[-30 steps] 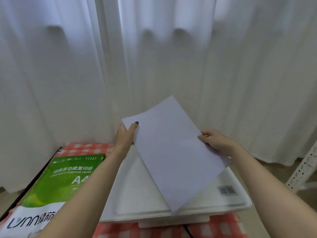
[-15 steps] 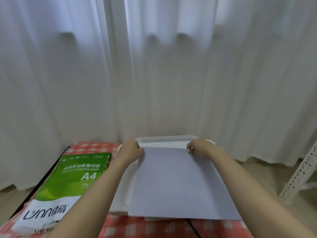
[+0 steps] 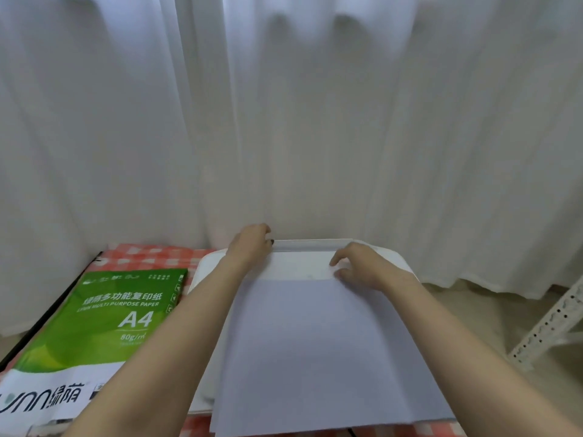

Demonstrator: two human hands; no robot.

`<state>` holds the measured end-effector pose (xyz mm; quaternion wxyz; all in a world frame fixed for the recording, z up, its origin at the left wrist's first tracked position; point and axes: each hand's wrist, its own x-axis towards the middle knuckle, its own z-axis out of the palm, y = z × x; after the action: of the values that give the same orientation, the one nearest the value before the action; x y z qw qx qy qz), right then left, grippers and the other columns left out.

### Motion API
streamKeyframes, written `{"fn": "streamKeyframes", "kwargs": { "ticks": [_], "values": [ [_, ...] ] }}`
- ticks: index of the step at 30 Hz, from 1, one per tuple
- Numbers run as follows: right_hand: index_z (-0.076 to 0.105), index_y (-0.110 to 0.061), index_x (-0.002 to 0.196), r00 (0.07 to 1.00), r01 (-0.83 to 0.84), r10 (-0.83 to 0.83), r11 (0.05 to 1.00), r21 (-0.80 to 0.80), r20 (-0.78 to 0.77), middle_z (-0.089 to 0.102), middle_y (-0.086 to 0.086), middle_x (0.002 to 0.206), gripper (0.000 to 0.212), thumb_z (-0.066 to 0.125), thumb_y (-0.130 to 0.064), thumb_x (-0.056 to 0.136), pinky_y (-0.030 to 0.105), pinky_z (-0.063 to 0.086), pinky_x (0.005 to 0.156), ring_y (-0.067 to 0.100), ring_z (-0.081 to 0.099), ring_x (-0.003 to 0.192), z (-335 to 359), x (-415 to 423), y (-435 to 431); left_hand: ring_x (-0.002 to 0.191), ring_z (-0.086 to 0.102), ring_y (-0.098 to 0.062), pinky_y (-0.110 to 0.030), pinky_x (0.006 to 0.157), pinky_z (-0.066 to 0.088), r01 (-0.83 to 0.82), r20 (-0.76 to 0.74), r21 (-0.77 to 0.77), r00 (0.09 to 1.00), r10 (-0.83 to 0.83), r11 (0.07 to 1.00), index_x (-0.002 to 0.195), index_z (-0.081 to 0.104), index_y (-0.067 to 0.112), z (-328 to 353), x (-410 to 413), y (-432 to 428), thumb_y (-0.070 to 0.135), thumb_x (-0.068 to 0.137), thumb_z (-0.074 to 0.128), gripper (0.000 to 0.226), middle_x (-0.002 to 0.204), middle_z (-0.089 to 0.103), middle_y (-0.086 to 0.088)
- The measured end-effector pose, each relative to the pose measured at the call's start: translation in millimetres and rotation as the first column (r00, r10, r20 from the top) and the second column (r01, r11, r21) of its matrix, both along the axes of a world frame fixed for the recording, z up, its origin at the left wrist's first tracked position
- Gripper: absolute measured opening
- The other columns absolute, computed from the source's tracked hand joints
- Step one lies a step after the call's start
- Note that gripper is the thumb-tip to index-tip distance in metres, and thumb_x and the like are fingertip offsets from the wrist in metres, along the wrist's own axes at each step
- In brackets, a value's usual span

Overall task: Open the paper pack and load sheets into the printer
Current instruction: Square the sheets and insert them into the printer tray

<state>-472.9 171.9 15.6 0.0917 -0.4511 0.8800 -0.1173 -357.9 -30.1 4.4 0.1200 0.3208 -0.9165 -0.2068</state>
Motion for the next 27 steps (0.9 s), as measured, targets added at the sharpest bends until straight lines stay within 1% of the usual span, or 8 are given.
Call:
{"fn": "streamKeyframes", "kwargs": {
  "ticks": [4, 7, 10, 12, 19, 23, 25, 27],
  "values": [
    [0.063, -0.019, 0.117, 0.999, 0.046, -0.045, 0.996, -0.076, 0.013, 0.053, 0.004, 0.13, 0.028, 0.051, -0.02, 0.093, 0.021, 0.032, 0.084, 0.021, 0.048, 0.123, 2, -12, -3, 0.108, 0.056, -0.036, -0.036, 0.089, 0.042, -0.046, 0.049, 0.022, 0.998, 0.045, 0.999, 0.108, 0.061, 0.002, -11, -12, -16, 0.023, 0.096, 0.037, 0.034, 0.116, 0.064, -0.019],
    [0.067, -0.015, 0.112, 0.996, 0.069, -0.061, 0.988, -0.135, 0.062, 0.06, 0.004, 0.123, 0.027, 0.048, -0.015, 0.093, 0.016, 0.03, 0.081, 0.019, 0.052, 0.121, 2, -21, -10, 0.106, 0.056, -0.035, -0.036, 0.09, 0.042, -0.038, 0.121, 0.091, 0.992, 0.027, 0.995, 0.098, 0.063, 0.004, -19, -16, -30, 0.031, 0.097, 0.037, 0.038, 0.109, 0.064, -0.018],
    [0.07, -0.013, 0.106, 0.994, 0.083, -0.068, 0.976, -0.2, 0.082, 0.066, 0.006, 0.115, 0.026, 0.048, -0.01, 0.091, 0.015, 0.032, 0.077, 0.021, 0.058, 0.111, -4, -29, -21, 0.089, 0.053, -0.031, -0.031, 0.079, 0.039, 0.005, 0.113, 0.089, 0.993, -0.015, 0.996, 0.083, 0.06, 0.009, -24, -17, -37, 0.032, 0.096, 0.04, 0.034, 0.091, 0.062, -0.014],
    [0.067, -0.012, 0.111, 0.992, 0.112, -0.091, 0.959, -0.259, 0.092, 0.066, 0.009, 0.116, 0.029, 0.048, -0.007, 0.09, 0.018, 0.035, 0.082, 0.023, 0.058, 0.109, -10, -33, -27, 0.082, 0.049, -0.028, -0.029, 0.073, 0.036, 0.011, 0.091, 0.052, 0.996, -0.016, 0.999, 0.083, 0.062, 0.006, -27, -17, -39, 0.031, 0.096, 0.04, 0.036, 0.087, 0.06, -0.013],
    [0.048, -0.008, 0.13, 0.97, 0.242, -0.232, 0.891, -0.384, 0.071, 0.053, 0.018, 0.124, 0.045, 0.046, -0.001, 0.086, 0.028, 0.034, 0.097, 0.032, 0.048, 0.118, -12, -37, -37, 0.074, 0.049, -0.027, -0.03, 0.067, 0.035, 0.025, -0.15, 0.059, 0.989, -0.016, 0.998, 0.075, 0.058, 0.01, -10, -18, -45, 0.031, 0.095, 0.046, 0.031, 0.072, 0.056, -0.009],
    [0.039, -0.003, 0.135, 0.92, 0.377, -0.377, 0.775, -0.508, 0.108, 0.041, 0.019, 0.133, 0.049, 0.045, -0.001, 0.086, 0.03, 0.03, 0.103, 0.034, 0.039, 0.126, -4, -34, -39, 0.07, 0.043, -0.024, -0.029, 0.061, 0.027, 0.042, -0.281, 0.068, 0.959, -0.021, 0.997, 0.072, 0.056, 0.01, 10, -18, -41, 0.029, 0.094, 0.05, 0.029, 0.056, 0.043, -0.001],
    [0.031, 0.0, 0.139, 0.893, 0.437, -0.424, 0.731, -0.524, 0.152, 0.034, 0.02, 0.141, 0.054, 0.048, -0.004, 0.088, 0.031, 0.028, 0.106, 0.035, 0.034, 0.131, 1, -34, -40, 0.071, 0.041, -0.023, -0.028, 0.061, 0.024, 0.035, -0.392, 0.094, 0.92, 0.004, 0.995, 0.079, 0.061, 0.005, 25, -20, -39, 0.028, 0.093, 0.051, 0.029, 0.056, 0.042, 0.001],
    [0.025, 0.002, 0.143, 0.864, 0.504, -0.424, 0.699, -0.508, 0.272, 0.032, 0.019, 0.146, 0.06, 0.052, -0.009, 0.09, 0.031, 0.029, 0.107, 0.033, 0.034, 0.134, 6, -35, -42, 0.078, 0.045, -0.02, -0.025, 0.067, 0.03, 0.033, -0.476, 0.14, 0.878, 0.038, 0.99, 0.089, 0.063, 0.006, 41, -20, -38, 0.029, 0.092, 0.054, 0.025, 0.068, 0.049, 0.001]
  ]
}}
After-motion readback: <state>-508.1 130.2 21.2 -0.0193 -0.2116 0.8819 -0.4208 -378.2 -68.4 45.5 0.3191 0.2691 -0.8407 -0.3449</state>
